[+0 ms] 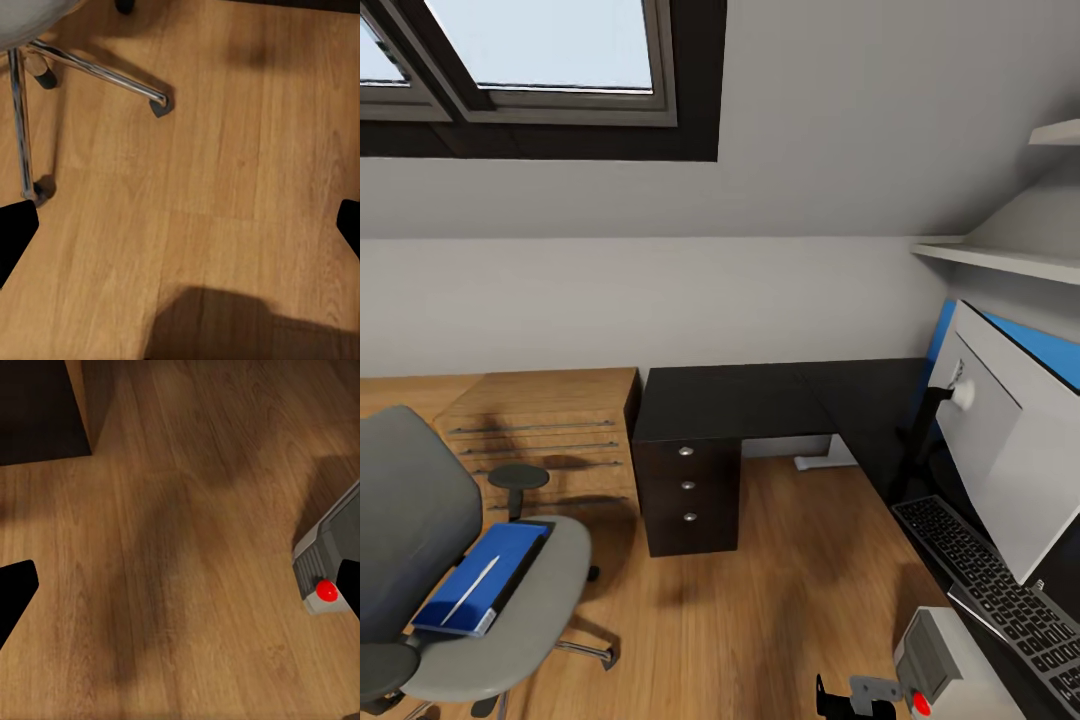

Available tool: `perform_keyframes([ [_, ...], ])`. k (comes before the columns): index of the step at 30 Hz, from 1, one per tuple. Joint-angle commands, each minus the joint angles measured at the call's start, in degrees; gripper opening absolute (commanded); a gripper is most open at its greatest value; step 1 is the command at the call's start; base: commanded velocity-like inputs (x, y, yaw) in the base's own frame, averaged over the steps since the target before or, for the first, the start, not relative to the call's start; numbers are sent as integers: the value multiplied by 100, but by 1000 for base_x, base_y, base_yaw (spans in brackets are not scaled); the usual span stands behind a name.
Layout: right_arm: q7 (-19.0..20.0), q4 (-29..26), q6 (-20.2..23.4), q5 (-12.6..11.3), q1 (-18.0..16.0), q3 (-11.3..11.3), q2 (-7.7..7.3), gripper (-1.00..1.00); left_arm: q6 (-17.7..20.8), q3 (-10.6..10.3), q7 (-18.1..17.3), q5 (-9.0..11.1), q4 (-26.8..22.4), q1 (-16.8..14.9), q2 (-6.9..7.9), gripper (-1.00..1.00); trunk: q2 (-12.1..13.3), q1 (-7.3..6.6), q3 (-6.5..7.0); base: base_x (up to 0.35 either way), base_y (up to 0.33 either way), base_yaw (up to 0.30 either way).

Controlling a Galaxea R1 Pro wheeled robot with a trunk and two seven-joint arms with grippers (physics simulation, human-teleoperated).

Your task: In the bedroom, organize the workspace by keeping the computer under the desk, ensuring the monitor is on the desk, placing the keyboard on the desk next to the monitor, placing the mouse on the desk next to the keyboard, moving the folder from the swivel chair onto the desk next to the mouse, stacking the notebook on top of the folder with the pen on top of the notebook, and positioning the swivel chair next to the desk.

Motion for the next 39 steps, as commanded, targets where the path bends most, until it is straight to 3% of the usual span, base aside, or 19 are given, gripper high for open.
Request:
perform_keyframes([
  [1, -38, 9, -15, 62, -6, -33, 1, 100, -18, -10, 14, 20, 4, -4, -13, 100, -5, 0, -7, 0, 0, 0],
  [8, -39, 9, -17, 62, -6, -30, 1, 100, -18, -5, 14, 21, 5, -4, -67, 100, -5, 0, -7, 0, 0, 0],
  [28, -38, 9, -17, 62, -6, -33, 1, 100, -35, 0, -31, 21, 13, -3, -49, 100, -5, 0, -7, -6, 0, 0],
  [39, -38, 9, -16, 62, -6, -35, 1, 100, -29, -2, -39, 21, 14, -1, -48, 100, -5, 0, -7, -267, -33, 0],
])
